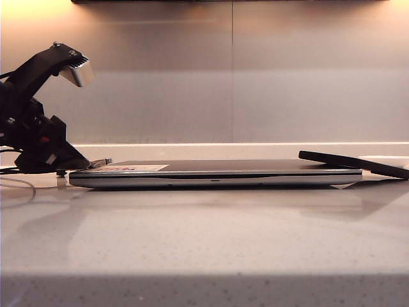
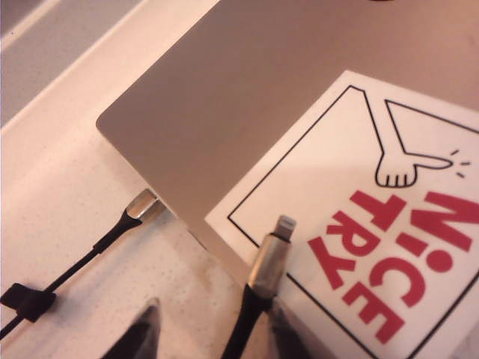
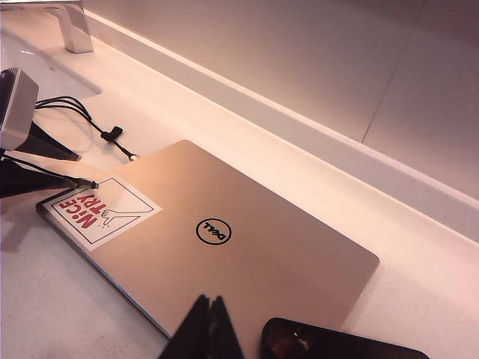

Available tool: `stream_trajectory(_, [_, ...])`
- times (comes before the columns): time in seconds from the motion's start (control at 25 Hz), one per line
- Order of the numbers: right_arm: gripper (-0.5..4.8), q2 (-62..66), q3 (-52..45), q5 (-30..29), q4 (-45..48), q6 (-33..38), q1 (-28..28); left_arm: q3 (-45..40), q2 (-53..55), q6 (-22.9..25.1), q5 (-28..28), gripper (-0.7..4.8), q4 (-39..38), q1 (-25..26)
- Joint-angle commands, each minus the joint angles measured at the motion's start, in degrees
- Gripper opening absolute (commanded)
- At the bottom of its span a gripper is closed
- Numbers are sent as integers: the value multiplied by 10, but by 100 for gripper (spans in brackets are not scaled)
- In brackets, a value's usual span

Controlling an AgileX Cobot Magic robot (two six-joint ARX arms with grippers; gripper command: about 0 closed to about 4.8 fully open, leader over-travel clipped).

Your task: Pick up the charging cable and the phone, plug the charging cable into the charging port on the phone, and finally place them back on the table.

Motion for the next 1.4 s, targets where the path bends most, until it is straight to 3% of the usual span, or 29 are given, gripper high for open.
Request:
stream_trajectory(0.04, [-2, -2, 4, 1, 20, 0, 1, -1, 0, 15, 0, 179, -15, 0])
stream_trajectory(0.6, [-2, -2, 4, 1, 28, 0, 1, -1, -3, 22, 0, 179, -25, 1])
stream_trajectory(0.84, [-2, -2, 4, 1, 43, 0, 1, -1, -3, 28, 0, 179, -25, 46])
stream_trajectory(1.4, [-2, -2, 4, 1, 58, 0, 1, -1, 27, 26, 0, 183, -2, 32])
